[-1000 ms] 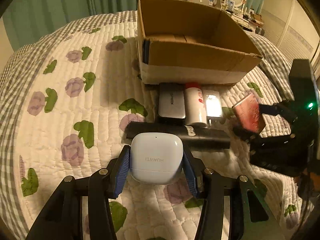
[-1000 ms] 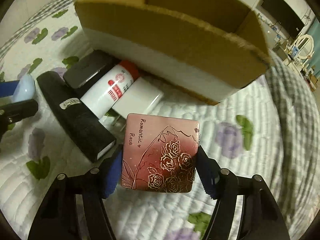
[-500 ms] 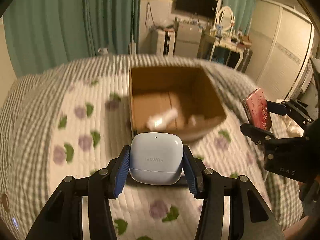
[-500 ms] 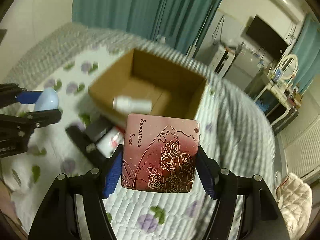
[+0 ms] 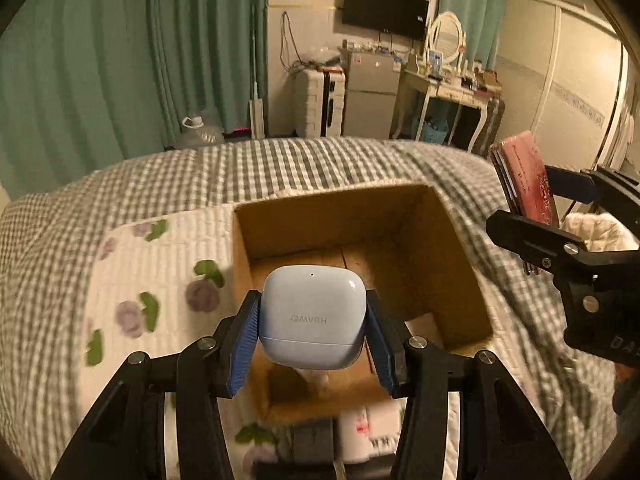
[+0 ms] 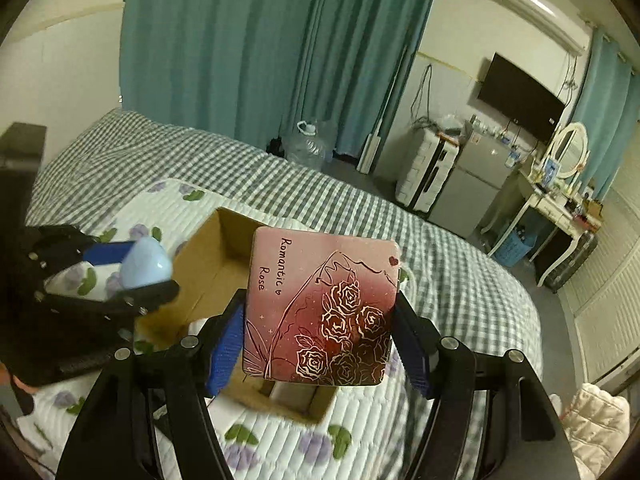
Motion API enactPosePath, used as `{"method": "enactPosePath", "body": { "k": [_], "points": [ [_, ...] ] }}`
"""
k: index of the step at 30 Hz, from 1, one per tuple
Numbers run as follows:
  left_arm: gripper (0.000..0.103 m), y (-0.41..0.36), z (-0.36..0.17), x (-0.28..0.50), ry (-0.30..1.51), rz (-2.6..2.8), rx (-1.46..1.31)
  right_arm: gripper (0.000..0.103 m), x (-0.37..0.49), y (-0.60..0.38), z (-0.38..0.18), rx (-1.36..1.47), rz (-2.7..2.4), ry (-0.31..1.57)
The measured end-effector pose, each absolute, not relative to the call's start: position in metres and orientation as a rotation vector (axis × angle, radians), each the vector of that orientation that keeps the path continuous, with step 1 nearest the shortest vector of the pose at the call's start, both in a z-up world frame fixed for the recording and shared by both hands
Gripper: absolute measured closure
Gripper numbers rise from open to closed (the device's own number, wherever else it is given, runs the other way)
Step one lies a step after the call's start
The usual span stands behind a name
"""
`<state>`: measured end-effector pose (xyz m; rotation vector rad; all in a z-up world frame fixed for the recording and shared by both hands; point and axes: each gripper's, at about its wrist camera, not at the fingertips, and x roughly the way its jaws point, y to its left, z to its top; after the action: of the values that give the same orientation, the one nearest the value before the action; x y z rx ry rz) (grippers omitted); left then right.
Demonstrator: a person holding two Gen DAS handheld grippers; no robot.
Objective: Organize rigid objects
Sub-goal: 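Lift both items over the box and open both tools to drop them, then grasp the black remote with the right tool and lift it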
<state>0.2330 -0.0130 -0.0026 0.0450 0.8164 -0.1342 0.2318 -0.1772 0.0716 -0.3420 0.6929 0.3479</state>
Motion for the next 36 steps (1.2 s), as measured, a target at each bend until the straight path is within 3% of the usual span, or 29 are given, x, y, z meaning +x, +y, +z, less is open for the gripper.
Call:
{"method": "enactPosePath", "body": {
  "k": [9,12,15,21,22,25,28,36],
  "points": [
    [0.049,-0.011,-0.061,0.278,0.861,-0.101,0.017,0.035,0.279,-0.186,0.006,-0.304,0.363,0.761],
    [0.033,-0.015,-0.057,0.278,0.835,-0.100,0.025,0.035,0.286,-0.188,-0.003,-0.311,0.361,0.762],
    [0.033,-0.021,-0.047,0.271,0.810,-0.087,0.069,0.035,0.292,-0.191,-0.006,-0.292,0.357,0.765],
    [0.033,-0.015,-0.020,0.245,0.792,-0.088,0.069,0.033,0.296,-0.197,0.004,-0.197,0.415,0.760],
    [0.032,-0.013,-0.016,0.241,0.794,-0.090,0.066,0.026,0.295,-0.196,0.008,-0.188,0.418,0.760],
    [0.016,-0.007,0.005,0.215,0.788,-0.075,0.069,0.021,0.282,-0.197,0.028,-0.188,0.383,0.750],
    [0.009,0.000,0.028,0.184,0.762,-0.064,0.078,0.021,0.260,-0.197,0.053,-0.223,0.364,0.741],
    [0.000,0.011,0.070,0.104,0.735,-0.056,0.105,0.019,0.173,-0.193,0.090,-0.276,0.379,0.773]
  ]
}}
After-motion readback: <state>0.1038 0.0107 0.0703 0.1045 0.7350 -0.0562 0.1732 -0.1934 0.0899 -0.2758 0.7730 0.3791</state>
